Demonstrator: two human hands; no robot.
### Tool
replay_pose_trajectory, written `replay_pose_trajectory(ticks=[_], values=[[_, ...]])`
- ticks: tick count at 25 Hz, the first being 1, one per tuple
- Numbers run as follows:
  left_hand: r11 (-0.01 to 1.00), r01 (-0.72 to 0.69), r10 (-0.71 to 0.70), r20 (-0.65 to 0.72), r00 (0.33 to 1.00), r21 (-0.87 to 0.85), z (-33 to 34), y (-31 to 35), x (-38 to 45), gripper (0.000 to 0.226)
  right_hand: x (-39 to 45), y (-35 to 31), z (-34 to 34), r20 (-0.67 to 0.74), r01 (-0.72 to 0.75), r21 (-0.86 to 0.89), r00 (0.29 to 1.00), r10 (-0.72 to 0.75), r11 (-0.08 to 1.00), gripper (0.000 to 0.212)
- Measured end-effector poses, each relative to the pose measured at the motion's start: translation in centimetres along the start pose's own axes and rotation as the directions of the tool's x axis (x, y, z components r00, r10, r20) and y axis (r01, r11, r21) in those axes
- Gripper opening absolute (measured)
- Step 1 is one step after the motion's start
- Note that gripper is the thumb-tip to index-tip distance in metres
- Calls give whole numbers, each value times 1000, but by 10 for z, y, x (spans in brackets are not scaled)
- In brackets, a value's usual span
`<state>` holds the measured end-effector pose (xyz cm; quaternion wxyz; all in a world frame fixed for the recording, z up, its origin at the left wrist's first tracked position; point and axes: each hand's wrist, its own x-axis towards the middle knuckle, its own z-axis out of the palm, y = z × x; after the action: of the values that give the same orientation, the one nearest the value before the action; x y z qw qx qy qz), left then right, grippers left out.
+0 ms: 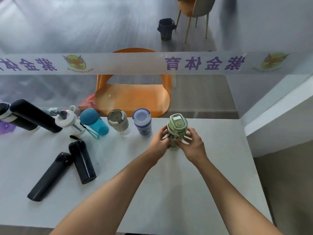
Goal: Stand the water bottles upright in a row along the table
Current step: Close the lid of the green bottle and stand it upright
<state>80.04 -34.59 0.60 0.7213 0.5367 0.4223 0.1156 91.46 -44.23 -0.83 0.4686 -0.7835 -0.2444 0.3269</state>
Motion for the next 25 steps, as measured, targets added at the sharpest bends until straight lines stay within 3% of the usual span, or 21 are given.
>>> replay_pose_trajectory(ticks=[13, 21, 23, 25], values=[[998, -2, 7, -77, 997, 69, 8, 28, 51, 59, 52, -16, -10, 35, 8, 17, 999, -9, 1000, 63], [969, 29, -1, -114, 993, 243, 7, 28, 42, 67, 44, -17, -13, 74, -45, -43, 996, 48, 998, 70], [961, 52, -13, -140, 990, 273, 1, 25, 29, 61, 38, -13, -11, 47, -93, -68, 994, 96, 993, 69], [951, 66, -19, -155, 988, 302, -10, 18, 14, 50, 27, -7, -7, 1, -170, -88, 985, 170, 982, 56]])
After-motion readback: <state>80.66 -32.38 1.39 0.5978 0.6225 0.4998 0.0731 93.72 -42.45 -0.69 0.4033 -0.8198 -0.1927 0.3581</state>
